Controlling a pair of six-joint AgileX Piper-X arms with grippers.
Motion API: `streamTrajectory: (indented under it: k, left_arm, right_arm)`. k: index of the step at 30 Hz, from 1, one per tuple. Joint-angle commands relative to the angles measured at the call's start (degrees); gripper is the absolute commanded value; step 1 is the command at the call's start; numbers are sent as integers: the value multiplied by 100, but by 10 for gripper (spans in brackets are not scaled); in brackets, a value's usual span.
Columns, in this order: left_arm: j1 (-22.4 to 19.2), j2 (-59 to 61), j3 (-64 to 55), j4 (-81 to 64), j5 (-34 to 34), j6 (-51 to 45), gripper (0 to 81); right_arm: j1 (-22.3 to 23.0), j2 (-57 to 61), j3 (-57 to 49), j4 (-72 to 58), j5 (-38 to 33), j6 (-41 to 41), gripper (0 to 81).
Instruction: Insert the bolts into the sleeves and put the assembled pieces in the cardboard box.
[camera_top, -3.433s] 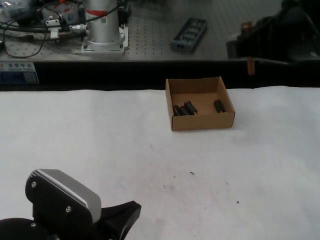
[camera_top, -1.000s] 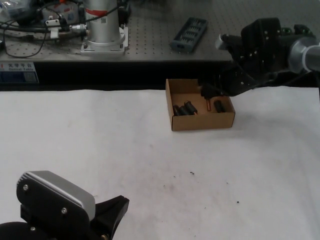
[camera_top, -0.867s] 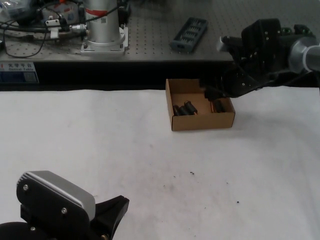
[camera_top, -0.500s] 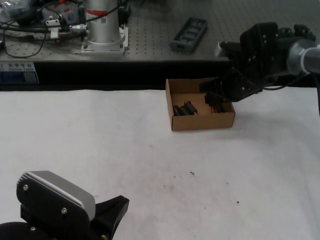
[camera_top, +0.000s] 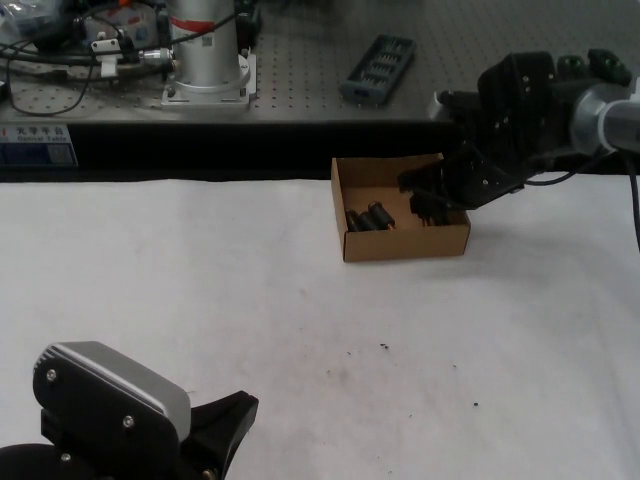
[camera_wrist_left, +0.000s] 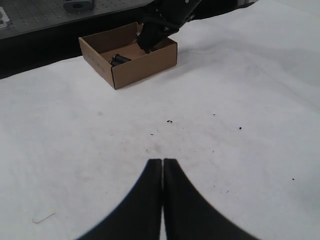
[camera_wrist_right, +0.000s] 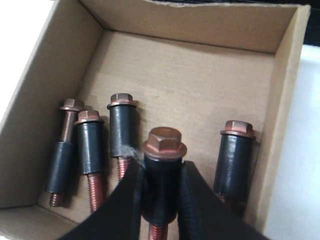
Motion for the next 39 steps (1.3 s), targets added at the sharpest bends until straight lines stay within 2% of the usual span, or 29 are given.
streamTrajectory:
  k: [1,8,27,30,31,33,37,39]
  left_arm:
    - [-4,-34,-11,-80,-90,66,6]
    - [-4,-34,-11,-80,-90,66,6]
    - [-4,-34,-11,-80,-90,66,6]
    - [-4,-34,-11,-80,-90,66,6]
    - [-4,-34,-11,-80,-90,66,6]
    - [-4,-34,-11,-80,-90,66,6]
    - [-4,-34,-11,-80,-90,66,6]
    - [-4,-34,-11,-80,-90,66,6]
  right_arm:
    - [23,-20,-70,21,-13,3,52]
    - [23,-20,-70,88,193,3,52]
    - [23,-20,-70,399,191,3,51]
    - [23,-20,-70,403,191,3,16]
    - [23,-20,-70,424,191,20,53]
    - [23,-20,-70,440,191,-9,177]
    - [23,-20,-70,451,155,-64,502]
    - [23,-20,-70,451,-270,-350,594]
